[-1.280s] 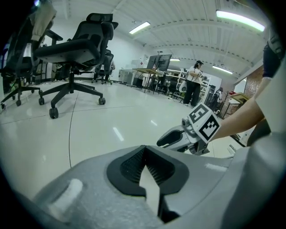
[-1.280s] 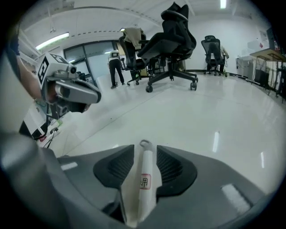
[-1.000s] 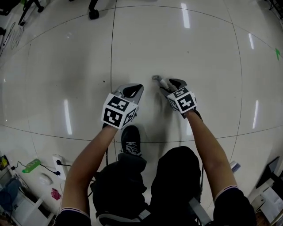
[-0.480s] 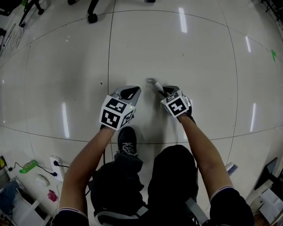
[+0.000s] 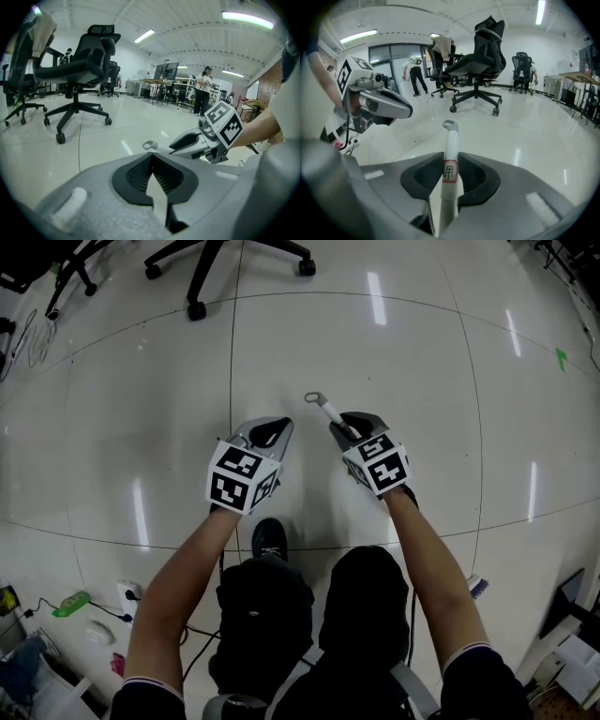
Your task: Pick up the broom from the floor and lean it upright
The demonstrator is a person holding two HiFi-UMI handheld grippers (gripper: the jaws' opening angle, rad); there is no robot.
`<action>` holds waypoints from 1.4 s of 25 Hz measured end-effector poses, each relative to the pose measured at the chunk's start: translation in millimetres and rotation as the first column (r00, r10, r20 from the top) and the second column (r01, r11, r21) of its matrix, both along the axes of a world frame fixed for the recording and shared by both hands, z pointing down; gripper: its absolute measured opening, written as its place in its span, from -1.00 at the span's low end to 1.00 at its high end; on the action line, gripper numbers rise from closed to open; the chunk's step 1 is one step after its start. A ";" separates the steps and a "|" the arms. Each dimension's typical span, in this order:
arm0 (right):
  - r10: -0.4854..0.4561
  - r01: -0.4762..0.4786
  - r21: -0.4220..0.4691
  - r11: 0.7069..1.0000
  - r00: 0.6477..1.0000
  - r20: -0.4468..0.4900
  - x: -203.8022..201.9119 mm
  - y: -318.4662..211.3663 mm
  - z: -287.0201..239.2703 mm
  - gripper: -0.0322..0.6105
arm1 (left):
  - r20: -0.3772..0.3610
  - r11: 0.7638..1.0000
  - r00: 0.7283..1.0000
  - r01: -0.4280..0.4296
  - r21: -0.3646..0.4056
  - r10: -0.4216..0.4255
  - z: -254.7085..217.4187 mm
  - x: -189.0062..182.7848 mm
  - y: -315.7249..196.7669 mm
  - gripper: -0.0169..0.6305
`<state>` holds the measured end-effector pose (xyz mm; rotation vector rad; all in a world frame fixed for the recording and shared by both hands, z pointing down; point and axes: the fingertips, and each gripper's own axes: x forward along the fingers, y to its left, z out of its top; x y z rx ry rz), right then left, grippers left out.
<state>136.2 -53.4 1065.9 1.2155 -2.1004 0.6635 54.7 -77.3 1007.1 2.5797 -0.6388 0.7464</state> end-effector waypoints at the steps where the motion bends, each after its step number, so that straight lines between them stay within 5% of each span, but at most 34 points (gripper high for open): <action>1: 0.009 -0.009 0.017 1.000 1.000 0.003 3.5 -3.0 -18.6 -0.59 | -0.005 1.000 1.000 -0.012 0.011 0.012 -14.2 3.9 -4.1 -0.95; 22: 0.136 -0.136 0.223 0.965 0.991 0.017 60.2 26.7 -448.3 -0.60 | -0.090 0.982 0.987 -0.120 0.148 0.134 -394.0 66.9 1.0 -0.95; 35: 0.187 -0.187 0.340 0.922 0.982 0.032 75.9 93.6 -614.6 -0.61 | -0.133 0.969 0.987 -0.052 0.241 0.086 -571.6 51.2 47.9 -0.95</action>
